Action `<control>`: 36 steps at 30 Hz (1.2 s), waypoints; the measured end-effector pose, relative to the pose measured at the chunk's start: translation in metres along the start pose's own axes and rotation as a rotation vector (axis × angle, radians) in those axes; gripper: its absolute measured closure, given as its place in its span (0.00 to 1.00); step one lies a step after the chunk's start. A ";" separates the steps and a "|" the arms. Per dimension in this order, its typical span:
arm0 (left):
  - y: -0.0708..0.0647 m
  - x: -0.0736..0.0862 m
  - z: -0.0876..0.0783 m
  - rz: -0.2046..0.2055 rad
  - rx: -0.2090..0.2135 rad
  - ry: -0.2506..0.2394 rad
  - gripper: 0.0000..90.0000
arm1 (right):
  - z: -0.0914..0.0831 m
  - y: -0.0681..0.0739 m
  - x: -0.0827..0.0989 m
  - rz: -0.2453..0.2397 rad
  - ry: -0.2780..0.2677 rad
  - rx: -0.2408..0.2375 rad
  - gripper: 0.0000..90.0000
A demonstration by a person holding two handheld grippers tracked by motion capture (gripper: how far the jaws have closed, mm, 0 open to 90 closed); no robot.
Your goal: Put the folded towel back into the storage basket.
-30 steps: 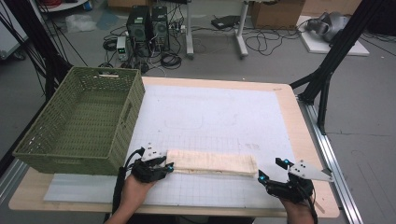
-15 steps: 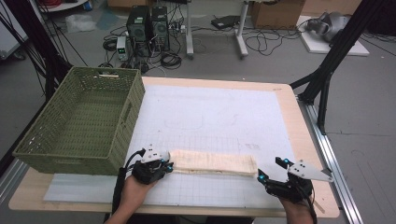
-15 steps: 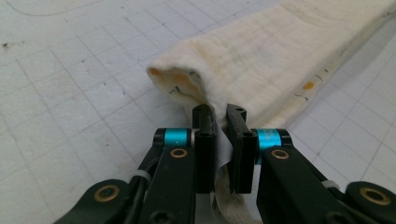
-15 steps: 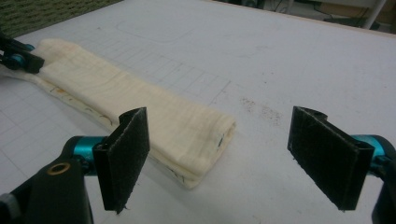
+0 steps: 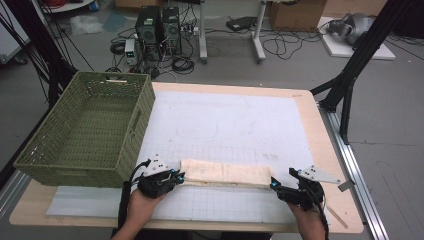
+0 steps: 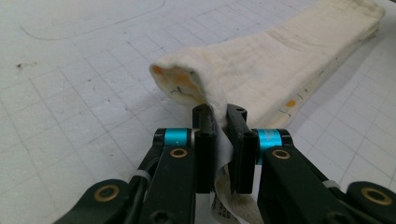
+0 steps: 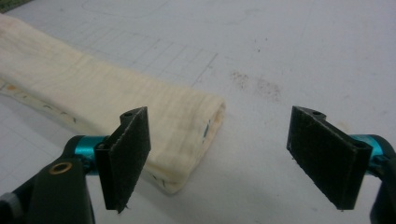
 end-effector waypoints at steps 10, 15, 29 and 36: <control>-0.001 -0.001 -0.003 0.004 0.004 -0.011 0.91 | 0.008 0.005 0.002 0.007 0.019 -0.005 0.32; -0.001 0.000 -0.002 0.004 0.004 -0.008 0.91 | 0.014 0.009 0.005 -0.003 0.052 -0.004 0.33; 0.000 0.000 -0.003 0.010 -0.001 -0.012 0.91 | 0.022 0.018 0.011 -0.045 0.130 -0.002 0.45; -0.001 0.000 -0.004 0.016 -0.005 -0.013 0.91 | 0.021 0.019 0.011 -0.025 0.141 -0.039 0.57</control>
Point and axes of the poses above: each handheld gripper's, and its own axes: z roughly forward along the jaws, x roughly out of its underside, y roughly to its left, the point moved 4 cm from there along z, roughly forward along the jaws, and after that the axes turned 10 degrees about x, right-handed, at the moved point
